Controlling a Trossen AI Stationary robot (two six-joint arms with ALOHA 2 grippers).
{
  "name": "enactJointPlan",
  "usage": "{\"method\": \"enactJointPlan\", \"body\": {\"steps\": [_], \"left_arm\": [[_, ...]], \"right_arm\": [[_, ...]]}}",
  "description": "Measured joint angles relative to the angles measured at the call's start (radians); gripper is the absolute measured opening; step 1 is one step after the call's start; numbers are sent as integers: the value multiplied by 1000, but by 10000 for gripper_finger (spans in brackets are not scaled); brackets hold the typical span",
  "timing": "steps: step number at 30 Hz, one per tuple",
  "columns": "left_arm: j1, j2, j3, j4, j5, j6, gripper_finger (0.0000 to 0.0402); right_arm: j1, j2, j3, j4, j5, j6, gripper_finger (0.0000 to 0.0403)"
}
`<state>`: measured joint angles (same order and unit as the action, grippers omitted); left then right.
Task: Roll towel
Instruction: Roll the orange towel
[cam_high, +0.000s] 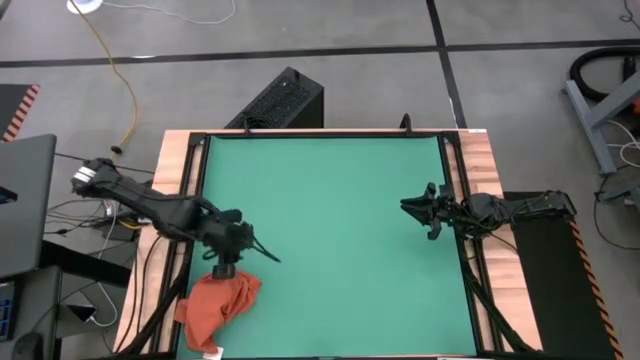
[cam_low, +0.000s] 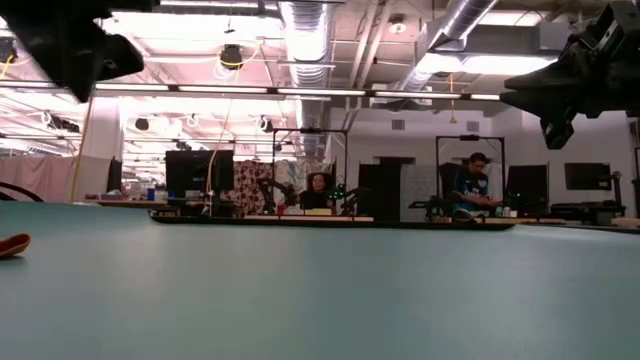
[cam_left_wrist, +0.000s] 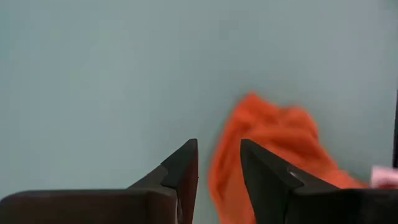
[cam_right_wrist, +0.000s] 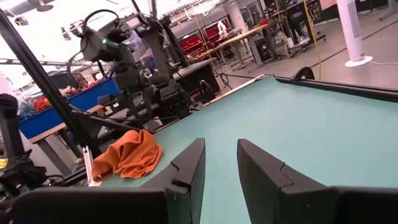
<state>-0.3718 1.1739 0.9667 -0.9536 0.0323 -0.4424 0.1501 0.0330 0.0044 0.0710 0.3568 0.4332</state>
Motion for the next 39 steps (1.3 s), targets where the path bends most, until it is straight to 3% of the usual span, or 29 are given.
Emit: {"method": "enactJointPlan", "body": {"steps": [4, 9, 16, 22, 29, 35, 39], "left_arm": [[-38, 57, 13, 2, 114, -51, 110], [-131, 71, 13, 3, 196, -220, 110], [-273, 72, 13, 48, 90, -376, 110], [-350, 159, 13, 51, 9, -286, 110], [-346, 313, 12, 58, 185, -182, 106], [-346, 366, 22, 50, 172, -156, 14], [-334, 367, 77, 8, 50, -143, 2]], "right_arm": [[0, 0, 0, -4, -19, 0, 116], [0, 0, 0, -6, -19, -26, 116], [0, 0, 0, -7, -19, -101, 116], [0, 0, 0, -7, -19, -101, 116], [0, 1, 0, -7, -19, -86, 116], [0, 1, 0, 1, -19, -82, 116], [0, 1, 0, 27, -18, -42, 116]]}}
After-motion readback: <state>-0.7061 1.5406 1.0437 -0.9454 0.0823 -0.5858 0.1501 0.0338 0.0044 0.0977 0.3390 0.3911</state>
